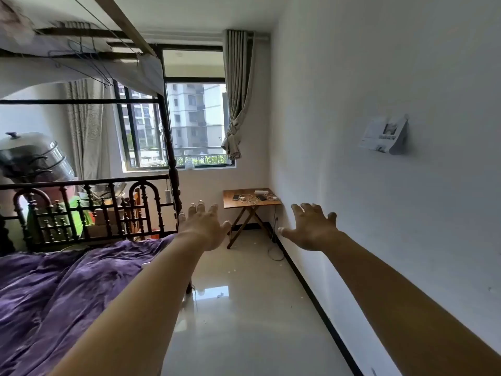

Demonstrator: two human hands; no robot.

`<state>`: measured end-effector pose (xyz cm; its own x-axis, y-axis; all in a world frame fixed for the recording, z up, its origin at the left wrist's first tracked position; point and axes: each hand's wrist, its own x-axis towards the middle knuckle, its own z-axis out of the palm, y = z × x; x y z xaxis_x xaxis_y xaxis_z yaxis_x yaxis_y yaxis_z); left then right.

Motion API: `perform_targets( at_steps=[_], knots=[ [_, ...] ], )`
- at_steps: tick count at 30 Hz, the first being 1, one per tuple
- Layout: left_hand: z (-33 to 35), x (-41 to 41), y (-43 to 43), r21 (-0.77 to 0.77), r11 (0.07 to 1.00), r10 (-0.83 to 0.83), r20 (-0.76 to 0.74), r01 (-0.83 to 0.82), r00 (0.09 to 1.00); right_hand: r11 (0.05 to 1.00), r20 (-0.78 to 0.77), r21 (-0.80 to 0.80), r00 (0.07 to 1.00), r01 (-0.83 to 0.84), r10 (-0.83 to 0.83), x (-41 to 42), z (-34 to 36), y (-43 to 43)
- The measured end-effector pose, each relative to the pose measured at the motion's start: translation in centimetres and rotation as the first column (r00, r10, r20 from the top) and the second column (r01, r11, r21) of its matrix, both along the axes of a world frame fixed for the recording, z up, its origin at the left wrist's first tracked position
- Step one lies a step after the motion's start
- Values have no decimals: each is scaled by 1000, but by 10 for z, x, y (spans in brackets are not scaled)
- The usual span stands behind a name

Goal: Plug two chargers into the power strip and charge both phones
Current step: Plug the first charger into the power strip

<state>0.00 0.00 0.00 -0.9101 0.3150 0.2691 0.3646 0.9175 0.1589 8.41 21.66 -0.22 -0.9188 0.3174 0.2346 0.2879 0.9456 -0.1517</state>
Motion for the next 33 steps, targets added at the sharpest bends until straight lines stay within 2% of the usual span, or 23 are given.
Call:
perform_targets(
  at_steps=[3,18,25,33],
  knots=[
    [0,-30,18,-18,1000,-3,-3,3,1000,999,-6,46,1000,-12,12,-29,2,16],
    [7,-214,131,-65,998,-7,-32,5,999,998,2,60,1000,-30,30,-237,-3,122],
    [-5,-344,176,-76,997,-14,-31,11,999,999,12,37,999,-34,34,-366,-20,165],
    [14,-524,233,-66,996,-62,-31,60,998,998,18,47,999,30,-31,-529,-1,217]
  ],
)
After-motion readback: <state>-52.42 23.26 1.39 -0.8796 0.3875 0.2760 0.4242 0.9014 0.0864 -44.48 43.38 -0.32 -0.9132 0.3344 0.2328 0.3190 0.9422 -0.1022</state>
